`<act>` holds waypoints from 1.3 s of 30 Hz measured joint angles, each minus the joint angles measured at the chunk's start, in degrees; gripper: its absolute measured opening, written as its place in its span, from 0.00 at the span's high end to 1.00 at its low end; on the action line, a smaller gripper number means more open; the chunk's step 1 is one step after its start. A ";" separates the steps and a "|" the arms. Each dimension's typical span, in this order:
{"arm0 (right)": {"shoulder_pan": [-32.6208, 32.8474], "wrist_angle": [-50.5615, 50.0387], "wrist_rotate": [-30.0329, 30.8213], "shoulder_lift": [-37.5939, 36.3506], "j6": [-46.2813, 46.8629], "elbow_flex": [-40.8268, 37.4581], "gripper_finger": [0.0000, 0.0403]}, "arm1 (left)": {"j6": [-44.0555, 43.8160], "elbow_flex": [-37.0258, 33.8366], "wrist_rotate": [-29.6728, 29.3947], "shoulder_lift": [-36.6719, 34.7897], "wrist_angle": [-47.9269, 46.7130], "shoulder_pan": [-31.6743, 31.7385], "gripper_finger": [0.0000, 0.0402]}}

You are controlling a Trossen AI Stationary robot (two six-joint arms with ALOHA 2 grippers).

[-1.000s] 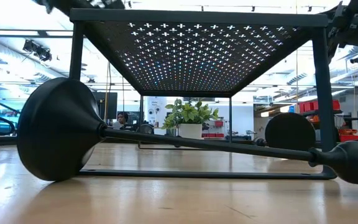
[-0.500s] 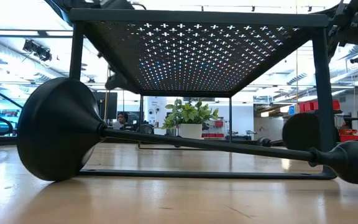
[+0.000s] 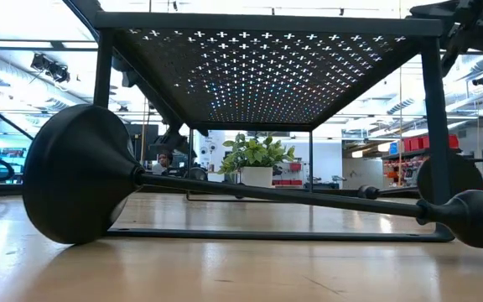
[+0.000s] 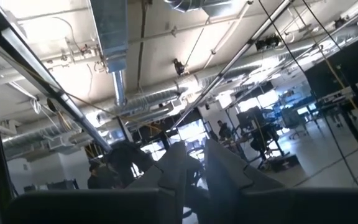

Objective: Pick & Place candle stick holders
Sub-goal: Put the top black candle holder on the shelf

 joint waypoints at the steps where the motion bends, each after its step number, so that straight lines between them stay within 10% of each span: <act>1: 0.00 -0.13 0.03 0.00 -0.21 0.00 0.86 | 0.44 0.00 0.11 0.44 0.20 0.20 0.25; 39: 0.00 -0.37 1.37 0.00 -0.11 0.00 0.86 | 8.09 -0.17 18.48 14.31 14.88 10.29 0.25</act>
